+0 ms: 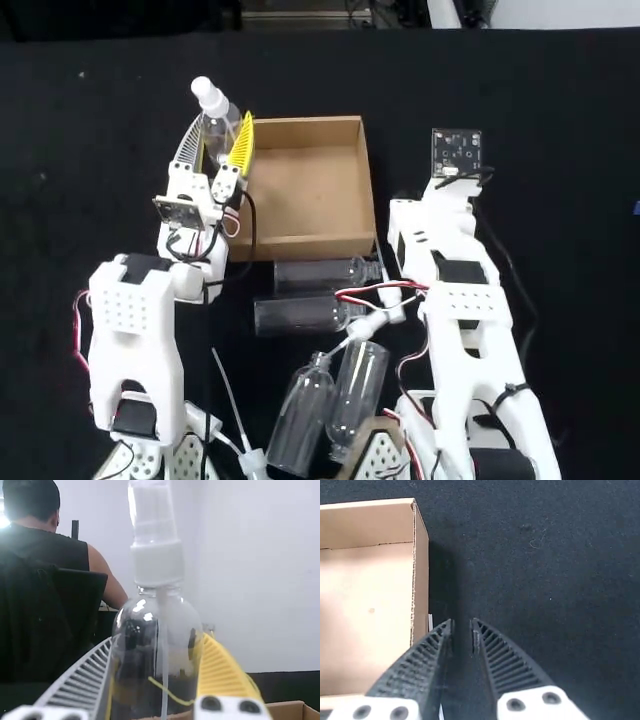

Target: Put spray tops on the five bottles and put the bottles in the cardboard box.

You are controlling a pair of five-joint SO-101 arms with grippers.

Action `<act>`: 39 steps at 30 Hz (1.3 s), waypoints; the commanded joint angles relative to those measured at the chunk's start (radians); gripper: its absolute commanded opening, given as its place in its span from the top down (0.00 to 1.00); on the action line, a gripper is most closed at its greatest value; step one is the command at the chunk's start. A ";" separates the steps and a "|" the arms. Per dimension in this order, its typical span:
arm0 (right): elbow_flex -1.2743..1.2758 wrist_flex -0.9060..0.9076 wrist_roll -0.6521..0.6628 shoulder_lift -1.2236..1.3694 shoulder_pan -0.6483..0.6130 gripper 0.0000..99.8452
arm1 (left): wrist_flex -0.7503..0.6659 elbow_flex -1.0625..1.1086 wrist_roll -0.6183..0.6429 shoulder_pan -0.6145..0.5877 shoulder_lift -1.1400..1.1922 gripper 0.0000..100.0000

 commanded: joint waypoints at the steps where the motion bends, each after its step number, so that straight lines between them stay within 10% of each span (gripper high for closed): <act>1: -0.010 -0.032 0.008 0.002 0.020 0.96 | -0.009 -0.035 0.006 -0.005 0.026 0.97; 18: -0.104 0.057 -0.003 -0.005 0.012 0.96 | -0.006 0.131 0.000 -0.028 -0.290 0.97; 24: -0.231 0.227 -0.080 0.004 -0.060 0.79 | -0.005 0.302 0.000 -0.027 -0.509 0.97; 39: -0.179 -0.009 -0.086 0.116 -0.193 0.78 | -0.009 0.510 0.006 -0.015 -0.597 0.97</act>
